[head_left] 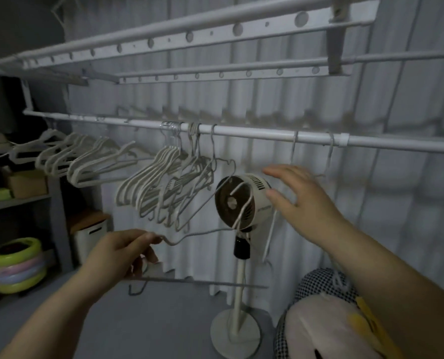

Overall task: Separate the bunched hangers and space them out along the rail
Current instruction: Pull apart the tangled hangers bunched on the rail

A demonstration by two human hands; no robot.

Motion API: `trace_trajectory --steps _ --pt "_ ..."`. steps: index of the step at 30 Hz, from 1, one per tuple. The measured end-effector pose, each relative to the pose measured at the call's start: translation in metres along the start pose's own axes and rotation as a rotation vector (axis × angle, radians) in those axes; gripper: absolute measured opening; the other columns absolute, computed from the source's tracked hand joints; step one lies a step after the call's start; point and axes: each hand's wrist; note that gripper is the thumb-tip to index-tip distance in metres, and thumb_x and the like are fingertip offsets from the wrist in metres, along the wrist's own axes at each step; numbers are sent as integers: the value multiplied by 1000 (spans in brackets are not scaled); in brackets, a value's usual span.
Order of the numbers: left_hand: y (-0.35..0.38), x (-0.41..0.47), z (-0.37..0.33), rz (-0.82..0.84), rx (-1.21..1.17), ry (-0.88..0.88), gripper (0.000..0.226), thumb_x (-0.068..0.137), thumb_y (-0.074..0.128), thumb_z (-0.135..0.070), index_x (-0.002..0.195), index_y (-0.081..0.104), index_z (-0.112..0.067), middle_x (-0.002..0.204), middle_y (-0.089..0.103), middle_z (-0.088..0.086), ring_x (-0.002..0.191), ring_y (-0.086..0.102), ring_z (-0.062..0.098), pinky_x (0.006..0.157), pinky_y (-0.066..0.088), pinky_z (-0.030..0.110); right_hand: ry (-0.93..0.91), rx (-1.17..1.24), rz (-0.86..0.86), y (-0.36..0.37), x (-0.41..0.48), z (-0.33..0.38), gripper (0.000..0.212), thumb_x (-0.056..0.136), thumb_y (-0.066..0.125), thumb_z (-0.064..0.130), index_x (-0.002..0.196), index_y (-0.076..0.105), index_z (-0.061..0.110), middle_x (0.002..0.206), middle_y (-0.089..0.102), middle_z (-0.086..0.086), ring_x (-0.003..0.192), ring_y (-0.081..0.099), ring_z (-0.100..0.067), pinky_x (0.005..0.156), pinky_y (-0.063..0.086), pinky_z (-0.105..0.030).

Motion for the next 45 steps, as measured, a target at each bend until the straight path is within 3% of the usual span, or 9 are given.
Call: trace_trajectory --steps 5,8,16,21,28,32,35,41,45 --pt "-81 -40 15 -22 81 60 30 92 43 -8 73 64 -19 60 69 -13 42 56 2 38 40 11 66 4 338 48 26 62 43 95 45 24 137 40 18 144 39 -1 130 36 -14 100 27 -11" --pt "-134 -66 30 -17 85 40 30 91 42 -4 72 64 -15 58 69 -10 43 57 2 40 41 11 129 181 406 67 25 100 31 91 53 21 121 59 17 112 55 11 103 46 0 67 30 13" --pt "-220 -107 83 -90 131 -49 27 85 55 -1 67 65 -19 57 64 -4 54 59 -5 49 42 4 256 374 672 108 -2 181 18 90 55 11 74 62 6 52 56 1 30 44 3 34 33 -11" --pt "-225 -117 103 -281 356 -75 28 86 59 -12 112 62 -3 100 55 5 98 56 25 78 37 27 487 552 535 138 -29 205 21 90 50 7 74 62 12 32 52 6 28 40 0 30 28 -13" --pt "-172 -146 80 50 58 -124 20 92 49 -19 77 59 -27 78 62 -5 74 58 10 71 45 21 805 746 392 142 -23 229 21 91 43 4 71 48 9 32 53 2 26 45 -4 30 32 -9" --pt "-131 -160 67 296 -57 -171 15 92 48 -23 108 48 -24 88 56 -10 86 58 13 71 45 13 842 865 288 138 -19 237 22 93 42 5 72 45 7 60 52 -7 46 50 -11 30 38 -12" --pt "-121 -160 66 477 -136 -250 34 92 50 -17 118 32 -28 93 57 -6 58 61 6 53 48 16 836 856 212 134 -16 236 23 93 42 5 71 46 7 61 51 -8 40 50 -10 29 36 -11" --pt "-112 -144 68 469 -118 -194 24 95 39 -3 114 41 -17 71 61 2 28 46 6 35 37 19 796 832 92 125 -19 215 22 96 41 16 77 50 11 66 56 -9 52 55 -16 37 49 -17" --pt "-93 -121 60 469 -169 -179 23 95 39 -1 112 45 -16 64 61 1 28 45 9 33 35 17 696 485 23 113 -18 175 28 95 42 18 119 51 6 81 61 -8 70 57 -18 64 48 -29"
Point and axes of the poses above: each hand's wrist, its own x-axis towards the middle knuckle, its own y-axis out of the palm, z = x × y
